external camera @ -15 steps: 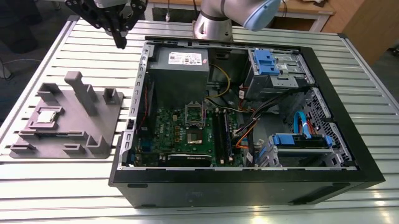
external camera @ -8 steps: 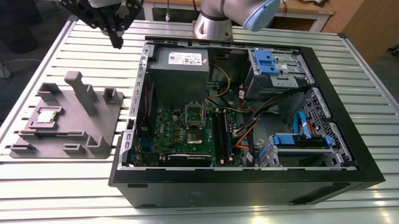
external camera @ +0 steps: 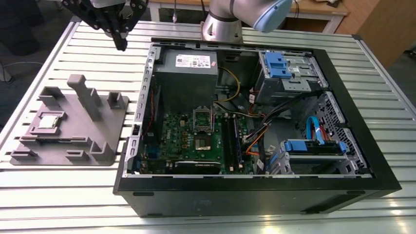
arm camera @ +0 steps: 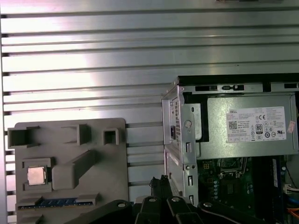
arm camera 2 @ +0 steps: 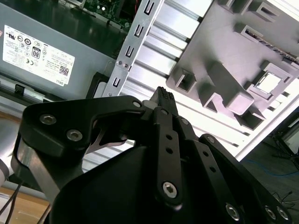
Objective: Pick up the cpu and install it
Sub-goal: 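Reach for the cpu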
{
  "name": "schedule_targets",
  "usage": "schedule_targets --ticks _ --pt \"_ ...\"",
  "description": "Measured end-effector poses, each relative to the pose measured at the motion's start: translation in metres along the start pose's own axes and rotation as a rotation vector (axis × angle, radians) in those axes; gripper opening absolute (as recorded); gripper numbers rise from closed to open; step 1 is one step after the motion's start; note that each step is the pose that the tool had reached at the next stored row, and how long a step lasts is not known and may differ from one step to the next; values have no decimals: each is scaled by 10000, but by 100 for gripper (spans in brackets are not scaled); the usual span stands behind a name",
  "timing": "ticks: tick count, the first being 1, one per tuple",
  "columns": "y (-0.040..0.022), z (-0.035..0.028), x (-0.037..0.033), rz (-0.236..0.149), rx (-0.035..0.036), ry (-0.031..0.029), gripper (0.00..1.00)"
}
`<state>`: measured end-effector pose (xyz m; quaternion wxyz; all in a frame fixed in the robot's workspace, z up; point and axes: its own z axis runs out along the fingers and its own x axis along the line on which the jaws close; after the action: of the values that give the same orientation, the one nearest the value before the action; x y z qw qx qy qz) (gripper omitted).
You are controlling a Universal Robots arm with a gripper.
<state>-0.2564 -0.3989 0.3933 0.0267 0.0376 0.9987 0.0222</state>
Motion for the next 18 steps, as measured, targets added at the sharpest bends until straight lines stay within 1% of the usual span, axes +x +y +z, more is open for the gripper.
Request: schedule_targets --ticks 13,16,17,18 --pt "-3 -2 43 0 0 -1 11" --pt "-5 -3 67 1 -1 -1 11" --pt "-7 -4 96 1 -1 -1 11" --pt "-8 -5 110 0 -1 -1 11"
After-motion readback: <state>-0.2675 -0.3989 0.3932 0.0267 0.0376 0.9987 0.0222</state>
